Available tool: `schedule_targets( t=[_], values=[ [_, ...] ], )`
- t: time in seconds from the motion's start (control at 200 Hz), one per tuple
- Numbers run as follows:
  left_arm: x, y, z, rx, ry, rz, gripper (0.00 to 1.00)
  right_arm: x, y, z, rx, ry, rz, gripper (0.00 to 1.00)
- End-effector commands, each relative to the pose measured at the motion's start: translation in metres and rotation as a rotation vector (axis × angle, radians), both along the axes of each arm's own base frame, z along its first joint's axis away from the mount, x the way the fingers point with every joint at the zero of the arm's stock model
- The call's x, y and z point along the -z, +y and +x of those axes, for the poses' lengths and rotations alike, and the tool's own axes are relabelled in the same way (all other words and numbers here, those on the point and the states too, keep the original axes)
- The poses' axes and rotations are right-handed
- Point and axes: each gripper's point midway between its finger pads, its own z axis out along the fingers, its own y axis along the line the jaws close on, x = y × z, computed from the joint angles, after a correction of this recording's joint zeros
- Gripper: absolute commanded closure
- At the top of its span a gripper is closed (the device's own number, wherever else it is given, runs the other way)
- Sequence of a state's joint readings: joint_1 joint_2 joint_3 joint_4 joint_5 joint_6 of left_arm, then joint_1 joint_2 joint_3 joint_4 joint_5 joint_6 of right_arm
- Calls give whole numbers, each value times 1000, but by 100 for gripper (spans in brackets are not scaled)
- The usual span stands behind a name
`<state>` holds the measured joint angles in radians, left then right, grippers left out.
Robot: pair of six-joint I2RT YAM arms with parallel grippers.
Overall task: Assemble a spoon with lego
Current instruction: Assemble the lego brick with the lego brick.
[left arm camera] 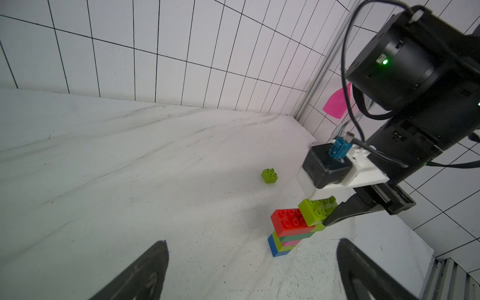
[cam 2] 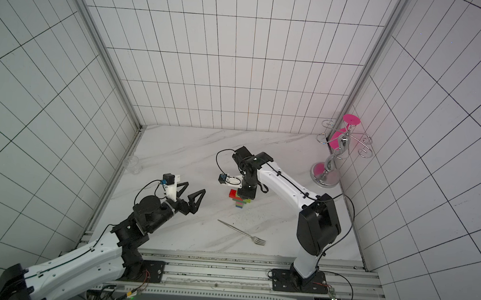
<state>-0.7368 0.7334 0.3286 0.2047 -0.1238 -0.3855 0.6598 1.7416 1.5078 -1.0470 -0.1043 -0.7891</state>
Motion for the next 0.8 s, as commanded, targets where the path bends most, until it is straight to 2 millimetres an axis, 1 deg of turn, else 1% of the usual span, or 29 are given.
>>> schedule_targets(
  t=[0.0,0.295,0.655,0.795],
  values=[
    [3,1,1,-8,-4,11,1,-11,4,10,33,-18,11,90],
    [2,1,0,-6,-6,9,1,3,5,10,79,24,2,89],
    [1,0,-1,1,-8,9,1,8,8,7,104,57,16,89],
    [2,0,0,2,-9,11,1,3,10,7,106,45,33,89]
  ],
)
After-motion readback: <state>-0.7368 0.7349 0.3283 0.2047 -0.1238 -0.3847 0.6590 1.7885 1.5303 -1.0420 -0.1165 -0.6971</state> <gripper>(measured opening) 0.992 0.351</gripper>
